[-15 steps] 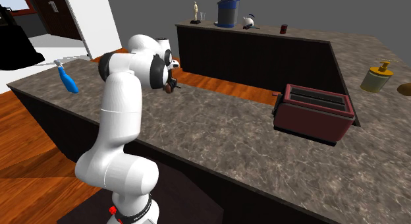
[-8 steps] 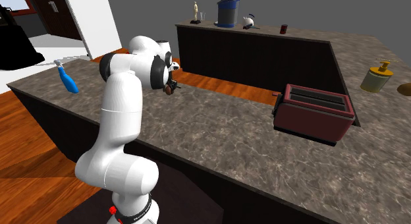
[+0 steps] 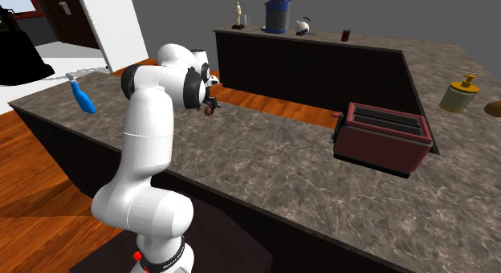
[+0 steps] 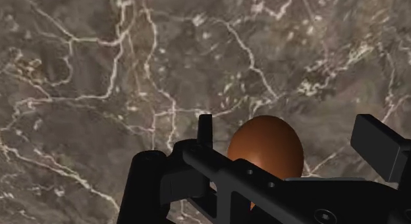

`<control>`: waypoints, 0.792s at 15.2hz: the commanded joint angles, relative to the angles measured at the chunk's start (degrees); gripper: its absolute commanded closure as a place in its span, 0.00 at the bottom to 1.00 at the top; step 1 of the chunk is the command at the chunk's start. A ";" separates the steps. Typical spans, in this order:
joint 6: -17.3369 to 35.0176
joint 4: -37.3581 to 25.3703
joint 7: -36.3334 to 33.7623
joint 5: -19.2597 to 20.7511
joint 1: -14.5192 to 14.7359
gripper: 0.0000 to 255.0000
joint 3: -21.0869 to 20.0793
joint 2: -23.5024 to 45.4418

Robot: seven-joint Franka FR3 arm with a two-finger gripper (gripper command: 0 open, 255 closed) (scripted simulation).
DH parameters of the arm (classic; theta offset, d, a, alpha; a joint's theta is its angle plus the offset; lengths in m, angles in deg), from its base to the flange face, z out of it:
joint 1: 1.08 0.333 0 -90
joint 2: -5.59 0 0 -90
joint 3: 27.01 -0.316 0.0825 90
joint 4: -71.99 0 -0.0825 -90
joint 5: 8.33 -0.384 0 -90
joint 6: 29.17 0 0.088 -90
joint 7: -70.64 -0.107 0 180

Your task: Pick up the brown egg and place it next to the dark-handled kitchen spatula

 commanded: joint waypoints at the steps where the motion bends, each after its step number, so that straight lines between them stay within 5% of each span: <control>1: -1.45 -0.61 0.13 -0.21 -0.10 0.00 -0.12 -0.86; 4: -5.69 -2.83 0.45 -0.74 -0.30 0.00 -0.42 -2.91; 12: -5.69 -2.83 0.45 -0.74 -0.30 0.00 -0.42 -2.91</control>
